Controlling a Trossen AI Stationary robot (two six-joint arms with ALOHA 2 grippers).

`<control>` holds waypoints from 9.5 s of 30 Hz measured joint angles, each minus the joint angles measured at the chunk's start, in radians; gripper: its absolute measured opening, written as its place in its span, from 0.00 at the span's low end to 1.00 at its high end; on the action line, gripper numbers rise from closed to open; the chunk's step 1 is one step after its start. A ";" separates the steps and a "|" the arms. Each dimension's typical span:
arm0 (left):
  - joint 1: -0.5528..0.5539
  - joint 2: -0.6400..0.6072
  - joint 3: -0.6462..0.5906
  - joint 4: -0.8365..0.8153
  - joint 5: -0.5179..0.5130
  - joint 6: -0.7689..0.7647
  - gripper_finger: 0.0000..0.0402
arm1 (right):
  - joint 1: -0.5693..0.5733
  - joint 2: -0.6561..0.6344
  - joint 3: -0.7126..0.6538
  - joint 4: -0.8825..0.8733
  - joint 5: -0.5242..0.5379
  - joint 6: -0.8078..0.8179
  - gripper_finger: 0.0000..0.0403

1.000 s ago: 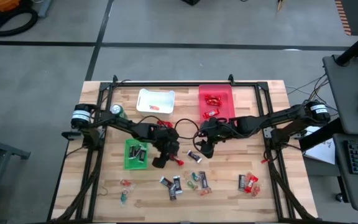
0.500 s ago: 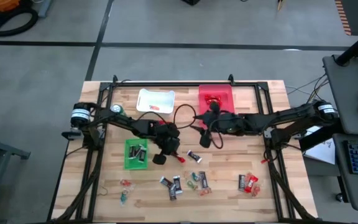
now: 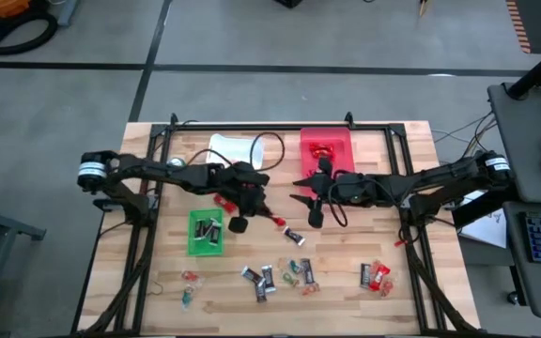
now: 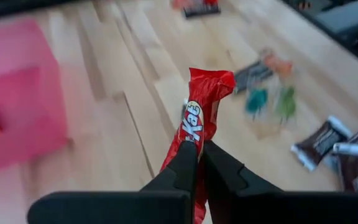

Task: Organize candy in baskets
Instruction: Put the red chocolate into the pink bin, then put the brown chocolate into the green basket, then put the blue gummy into the white bin

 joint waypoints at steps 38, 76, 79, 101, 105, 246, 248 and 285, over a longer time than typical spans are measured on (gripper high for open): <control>-0.001 -0.030 -0.001 0.159 -0.142 -0.228 0.00 | 0.013 0.142 -0.080 0.210 -0.110 -0.124 0.22; 0.013 -0.064 0.027 -0.015 -0.562 -0.213 0.24 | -0.489 0.070 -0.088 -0.484 0.345 0.375 0.07; 0.013 -0.064 0.026 -0.015 -0.561 -0.213 0.24 | -0.502 0.076 -0.088 -0.476 0.343 0.367 0.11; 0.005 -0.065 -0.008 -0.015 -0.181 -0.200 0.24 | -0.432 0.076 0.009 -0.470 -0.084 0.329 0.26; -0.015 -0.065 -0.020 0.047 -0.177 -0.192 0.24 | -0.353 0.076 0.038 -0.470 -0.109 0.323 0.26; -0.255 -0.335 -0.101 -0.922 -0.248 -0.879 0.13 | -0.103 0.025 0.105 -0.364 0.111 0.143 0.26; -0.255 -0.335 -0.101 -0.922 -0.248 -0.879 0.18 | -0.103 0.025 0.105 -0.364 0.110 0.143 0.26; -0.205 -0.623 -0.248 -0.258 -0.371 -0.195 0.19 | -0.190 0.025 0.077 -0.223 -0.100 -0.116 0.26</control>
